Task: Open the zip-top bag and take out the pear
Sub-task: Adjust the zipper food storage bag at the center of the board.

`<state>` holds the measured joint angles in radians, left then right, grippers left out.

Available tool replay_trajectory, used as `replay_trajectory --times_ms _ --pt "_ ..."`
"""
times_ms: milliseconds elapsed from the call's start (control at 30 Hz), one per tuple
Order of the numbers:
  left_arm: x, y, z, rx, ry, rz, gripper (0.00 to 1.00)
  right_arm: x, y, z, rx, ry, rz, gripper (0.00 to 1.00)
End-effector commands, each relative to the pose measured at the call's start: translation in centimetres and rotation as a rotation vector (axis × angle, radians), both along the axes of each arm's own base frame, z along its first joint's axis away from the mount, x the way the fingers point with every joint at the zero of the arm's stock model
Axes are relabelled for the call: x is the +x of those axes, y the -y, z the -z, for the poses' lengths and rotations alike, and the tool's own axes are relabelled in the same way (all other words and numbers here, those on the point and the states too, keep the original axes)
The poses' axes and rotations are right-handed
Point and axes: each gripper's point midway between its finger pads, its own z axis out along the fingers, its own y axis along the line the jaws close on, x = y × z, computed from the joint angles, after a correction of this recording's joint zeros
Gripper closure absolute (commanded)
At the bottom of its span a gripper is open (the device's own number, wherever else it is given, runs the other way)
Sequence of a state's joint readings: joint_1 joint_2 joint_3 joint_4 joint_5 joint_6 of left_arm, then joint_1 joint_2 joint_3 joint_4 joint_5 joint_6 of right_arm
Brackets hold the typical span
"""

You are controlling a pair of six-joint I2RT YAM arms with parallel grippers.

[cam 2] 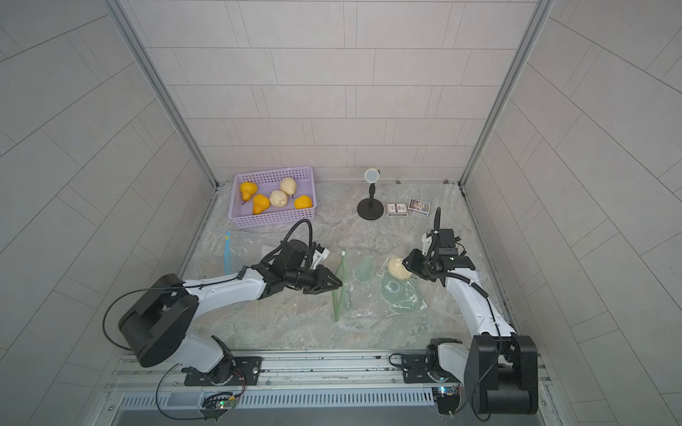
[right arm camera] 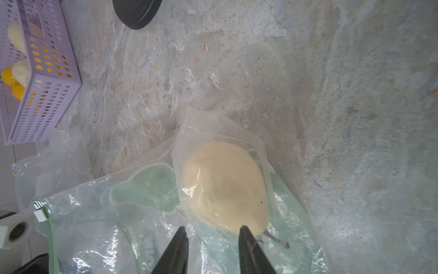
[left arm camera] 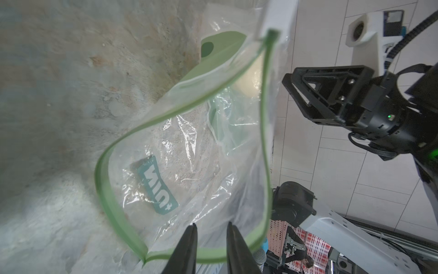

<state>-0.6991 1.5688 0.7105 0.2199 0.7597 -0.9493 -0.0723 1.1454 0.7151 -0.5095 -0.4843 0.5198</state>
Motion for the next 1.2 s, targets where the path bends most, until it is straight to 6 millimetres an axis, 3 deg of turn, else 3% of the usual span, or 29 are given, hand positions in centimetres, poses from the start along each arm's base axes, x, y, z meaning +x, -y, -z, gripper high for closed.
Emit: replay_trajectory --times_ms 0,100,167,367,600,667,767,967,1167 --pt "2.3 2.3 -1.7 -0.1 0.055 -0.029 0.72 -0.6 0.6 0.6 -0.038 -0.01 -0.002 0.62" --pt "3.2 2.8 -1.0 -0.058 0.088 -0.017 0.69 -0.8 1.0 1.0 -0.058 -0.023 0.007 0.61" --pt "3.7 3.5 -1.4 -0.094 0.098 -0.011 0.62 -0.9 1.5 1.5 -0.085 -0.036 0.018 0.58" --pt "4.3 5.2 -2.0 -0.182 0.116 -0.001 0.54 -1.0 3.2 2.2 -0.127 -0.034 0.076 0.41" --pt "4.8 6.0 0.5 -0.249 0.071 -0.019 0.52 0.1 2.4 4.2 -0.052 -0.034 0.049 0.4" --pt "4.8 6.0 1.1 -0.245 0.07 -0.019 0.52 0.3 1.9 5.0 -0.013 -0.028 0.051 0.44" --pt "4.7 5.8 1.4 -0.251 0.074 -0.021 0.52 1.1 1.0 4.8 0.041 0.007 0.027 0.68" --pt "4.7 4.8 1.8 -0.261 0.087 -0.039 0.52 1.8 -1.3 1.5 0.122 0.097 -0.074 1.0" --pt "5.1 3.9 0.9 -0.336 0.117 -0.07 0.51 0.0 -4.7 -3.7 0.084 0.166 -0.212 1.0"
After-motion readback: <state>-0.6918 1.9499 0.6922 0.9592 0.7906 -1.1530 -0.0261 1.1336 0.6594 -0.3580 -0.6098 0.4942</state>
